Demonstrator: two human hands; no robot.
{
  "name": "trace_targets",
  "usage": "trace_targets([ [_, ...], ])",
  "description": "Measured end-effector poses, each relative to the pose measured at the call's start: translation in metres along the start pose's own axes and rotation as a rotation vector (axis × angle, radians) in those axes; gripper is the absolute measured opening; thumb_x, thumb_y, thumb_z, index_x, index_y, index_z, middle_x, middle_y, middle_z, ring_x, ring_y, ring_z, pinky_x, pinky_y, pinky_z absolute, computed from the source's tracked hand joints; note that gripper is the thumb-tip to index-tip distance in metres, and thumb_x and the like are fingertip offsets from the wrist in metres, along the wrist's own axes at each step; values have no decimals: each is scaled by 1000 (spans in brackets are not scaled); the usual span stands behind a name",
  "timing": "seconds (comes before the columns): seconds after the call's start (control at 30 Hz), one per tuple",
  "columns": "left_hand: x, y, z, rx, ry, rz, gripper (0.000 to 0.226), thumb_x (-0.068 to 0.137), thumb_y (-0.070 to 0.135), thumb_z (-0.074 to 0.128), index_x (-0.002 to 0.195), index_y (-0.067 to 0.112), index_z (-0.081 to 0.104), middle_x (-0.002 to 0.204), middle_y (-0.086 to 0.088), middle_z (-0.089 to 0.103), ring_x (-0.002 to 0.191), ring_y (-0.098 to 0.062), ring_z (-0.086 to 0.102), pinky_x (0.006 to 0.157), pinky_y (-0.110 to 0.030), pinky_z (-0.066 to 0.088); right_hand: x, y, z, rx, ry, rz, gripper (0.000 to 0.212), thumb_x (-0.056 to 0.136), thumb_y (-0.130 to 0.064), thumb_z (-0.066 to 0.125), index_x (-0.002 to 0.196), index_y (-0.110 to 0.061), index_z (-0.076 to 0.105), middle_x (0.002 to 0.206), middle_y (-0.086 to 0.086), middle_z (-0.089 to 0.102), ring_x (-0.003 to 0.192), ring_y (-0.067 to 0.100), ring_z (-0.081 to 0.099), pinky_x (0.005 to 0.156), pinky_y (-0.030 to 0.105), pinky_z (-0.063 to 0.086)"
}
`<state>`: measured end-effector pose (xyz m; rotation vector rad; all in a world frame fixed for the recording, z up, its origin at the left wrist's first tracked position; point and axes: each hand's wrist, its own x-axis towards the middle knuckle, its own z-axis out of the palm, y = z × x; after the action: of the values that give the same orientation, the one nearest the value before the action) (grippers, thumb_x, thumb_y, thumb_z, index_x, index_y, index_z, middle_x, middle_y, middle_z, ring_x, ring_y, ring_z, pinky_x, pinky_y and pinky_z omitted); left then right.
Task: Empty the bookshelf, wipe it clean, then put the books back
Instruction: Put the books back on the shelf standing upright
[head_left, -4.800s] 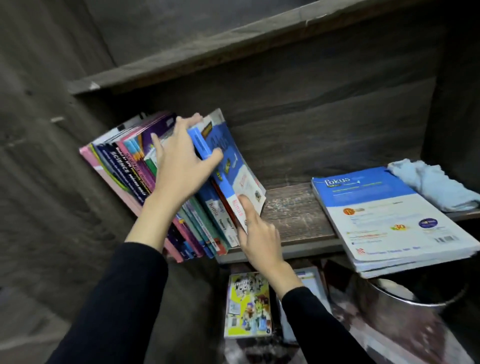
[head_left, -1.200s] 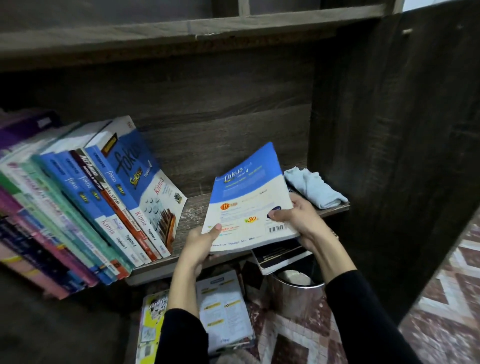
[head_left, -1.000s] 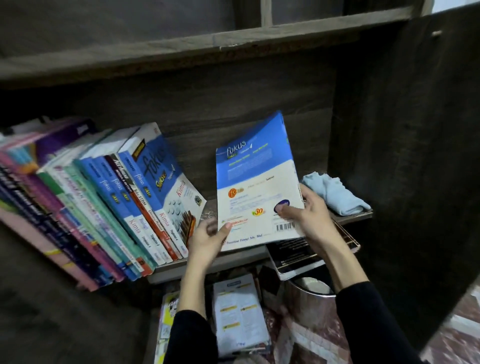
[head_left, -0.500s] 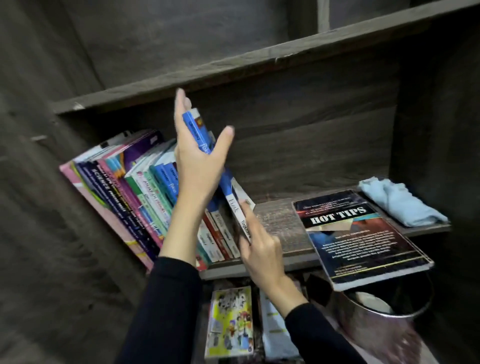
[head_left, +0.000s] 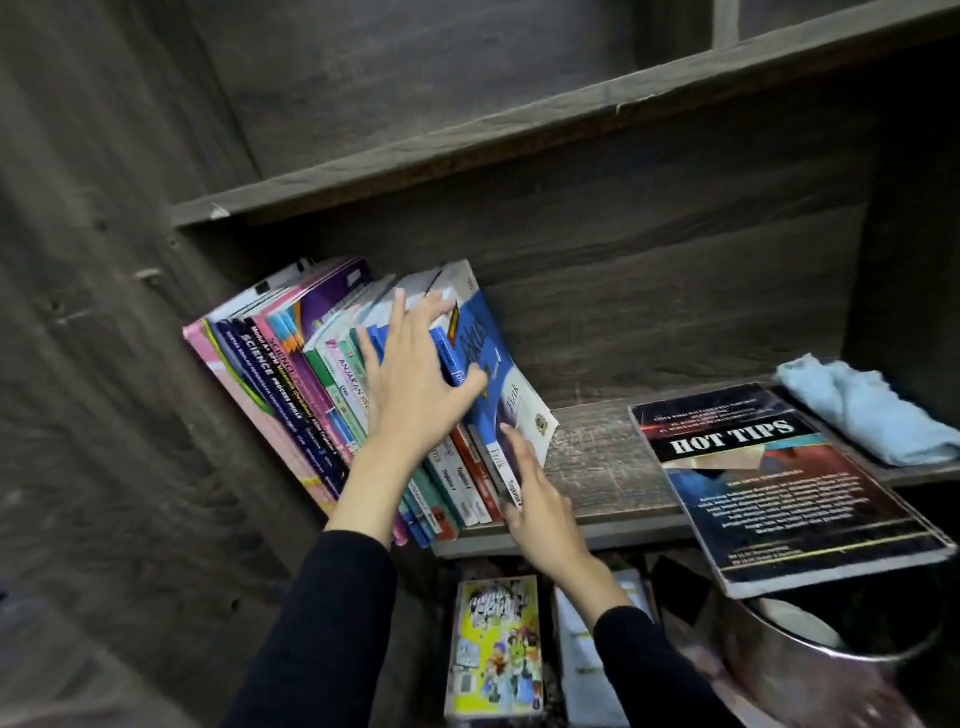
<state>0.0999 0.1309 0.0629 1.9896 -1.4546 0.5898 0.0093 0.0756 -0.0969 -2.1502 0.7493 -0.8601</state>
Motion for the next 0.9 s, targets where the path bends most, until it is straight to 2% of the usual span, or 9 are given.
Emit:
trace_targets([
  [0.07, 2, -2, 0, 12, 14, 15, 63, 78, 41, 66, 132, 23, 39, 144, 7, 39, 142, -15, 20, 116, -48, -4, 3, 6, -7, 28, -81, -3, 97, 89, -6, 59, 140, -58, -5, 160, -10, 11, 126, 30, 50, 101, 43, 42],
  [0.13, 6, -7, -8, 23, -23, 65, 71, 72, 56, 69, 130, 25, 42, 140, 7, 44, 134, -14, 34, 116, -48, 8, 9, 13, -20, 126, -223, 14, 107, 82, -7, 68, 142, -57, -5, 160, -12, 4, 140, 21, 30, 110, 39, 31],
  [0.2, 11, -12, -21, 9, -128, 104, 83, 65, 69, 65, 134, 28, 42, 141, 8, 44, 132, -13, 37, 113, -44, 17, 11, 21, -33, 233, -405, 63, 117, 74, -1, 74, 144, -54, -4, 159, -13, -3, 144, 13, 13, 111, 29, 23],
  [0.27, 17, -14, -32, 6, -231, 111, 93, 62, 68, 70, 140, 28, 39, 146, 7, 40, 136, -15, 34, 112, -42, 21, 9, 27, -40, 241, -475, 125, 116, 74, 2, 73, 147, -49, -2, 160, -9, -2, 144, 14, 14, 109, 25, 24],
  [0.43, 18, -13, -35, -8, -232, 87, 92, 65, 45, 80, 144, 26, 36, 150, 6, 35, 139, -15, 28, 112, -37, 18, 3, 26, -35, 142, -340, 190, 100, 77, -2, 74, 151, -36, 15, 157, 1, 22, 139, 22, 30, 113, 34, 26],
  [0.57, 18, -10, -30, -14, -161, 61, 89, 63, 40, 83, 140, 25, 43, 146, 6, 42, 136, -16, 35, 112, -39, 21, 3, 27, -28, 104, -225, 206, 86, 79, 4, 70, 147, -31, 29, 139, 14, 45, 91, 18, 62, 96, 39, 49],
  [0.63, 18, -10, -28, -9, -125, 59, 87, 62, 40, 84, 138, 23, 46, 143, 5, 46, 133, -16, 39, 112, -40, 25, 4, 30, -24, 96, -186, 230, 81, 81, 5, 68, 144, -33, 35, 127, 13, 52, 84, 22, 65, 85, 42, 54],
  [0.77, 18, -9, -23, 19, -60, 56, 83, 62, 40, 84, 136, 24, 50, 139, 6, 51, 130, -16, 42, 107, -37, 28, 5, 29, -21, 47, -120, 228, 73, 83, 4, 65, 143, -30, 39, 116, 13, 59, 70, 16, 58, 70, 32, 54],
  [0.9, 19, -7, -18, 31, -17, 24, 75, 64, 39, 83, 131, 24, 52, 132, 7, 55, 125, -18, 43, 101, -33, 27, 5, 29, -17, 28, -55, 227, 68, 86, -1, 65, 142, -29, 42, 122, 13, 60, 74, 13, 61, 75, 34, 56],
])
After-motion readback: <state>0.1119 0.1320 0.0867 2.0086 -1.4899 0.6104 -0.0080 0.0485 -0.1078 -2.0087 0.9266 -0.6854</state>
